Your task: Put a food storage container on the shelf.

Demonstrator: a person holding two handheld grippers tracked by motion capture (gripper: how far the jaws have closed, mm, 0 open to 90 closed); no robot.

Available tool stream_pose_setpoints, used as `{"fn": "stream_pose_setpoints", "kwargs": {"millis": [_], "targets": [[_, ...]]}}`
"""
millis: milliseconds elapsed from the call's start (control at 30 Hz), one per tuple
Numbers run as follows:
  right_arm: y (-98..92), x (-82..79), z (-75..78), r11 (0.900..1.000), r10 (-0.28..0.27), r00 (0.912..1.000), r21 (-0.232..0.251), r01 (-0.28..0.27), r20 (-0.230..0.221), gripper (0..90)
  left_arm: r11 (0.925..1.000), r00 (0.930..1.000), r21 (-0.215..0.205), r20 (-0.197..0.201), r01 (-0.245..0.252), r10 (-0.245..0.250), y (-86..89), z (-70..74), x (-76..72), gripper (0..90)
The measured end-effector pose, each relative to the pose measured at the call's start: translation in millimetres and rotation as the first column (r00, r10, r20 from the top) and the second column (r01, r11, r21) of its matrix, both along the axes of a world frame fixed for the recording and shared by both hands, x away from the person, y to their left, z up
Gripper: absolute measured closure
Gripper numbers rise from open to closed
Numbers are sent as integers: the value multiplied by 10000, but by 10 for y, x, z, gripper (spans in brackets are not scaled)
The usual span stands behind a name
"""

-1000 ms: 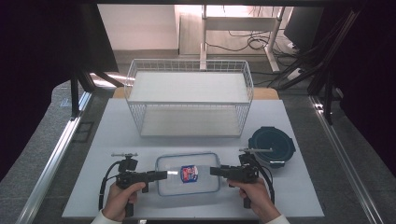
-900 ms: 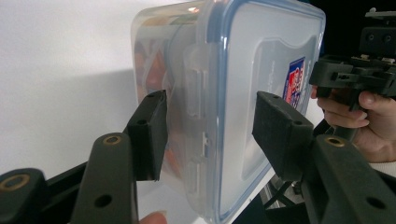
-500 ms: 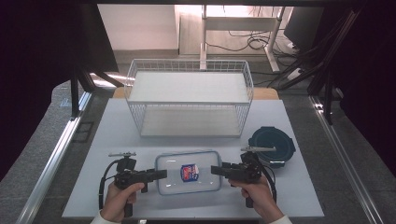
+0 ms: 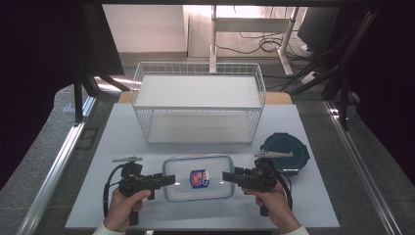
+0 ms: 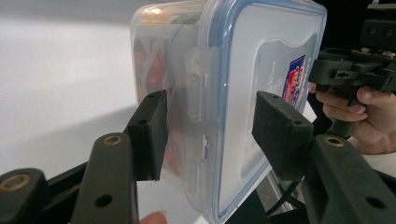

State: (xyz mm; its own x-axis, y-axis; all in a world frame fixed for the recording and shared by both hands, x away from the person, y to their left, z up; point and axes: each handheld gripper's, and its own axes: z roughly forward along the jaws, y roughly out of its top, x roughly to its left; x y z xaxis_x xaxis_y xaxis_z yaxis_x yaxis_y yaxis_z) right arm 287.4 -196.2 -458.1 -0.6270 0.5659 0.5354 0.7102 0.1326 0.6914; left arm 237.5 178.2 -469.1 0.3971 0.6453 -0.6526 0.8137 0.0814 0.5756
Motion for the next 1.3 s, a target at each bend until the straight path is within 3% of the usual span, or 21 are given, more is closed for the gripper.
{"fn": "stream_pose_setpoints", "kwargs": {"millis": [233, 367, 700, 1300], "targets": [[-14, 62, 139, 10000, 83, 9990, 24, -84, 428, 456, 9998, 9992, 204, 401, 8, -16, -20, 172, 59, 465], [-15, 108, 192, 9999, 74, 9990, 78, -77, 433, 456, 9996, 9985, 286, 543, 34, -50, -22, 265, 137, 465], [11, 310, 500, 9997, 71, 9949, 222, -94, 1008, 456, 9998, 9956, 204, 941, -1, -18, 24, 581, 328, 470], [63, 549, 972, 10000, 56, 9847, 39, -64, 1741, 456, 9999, 9903, -66, 1383, 135, -125, 87, 952, 621, 471]]}}
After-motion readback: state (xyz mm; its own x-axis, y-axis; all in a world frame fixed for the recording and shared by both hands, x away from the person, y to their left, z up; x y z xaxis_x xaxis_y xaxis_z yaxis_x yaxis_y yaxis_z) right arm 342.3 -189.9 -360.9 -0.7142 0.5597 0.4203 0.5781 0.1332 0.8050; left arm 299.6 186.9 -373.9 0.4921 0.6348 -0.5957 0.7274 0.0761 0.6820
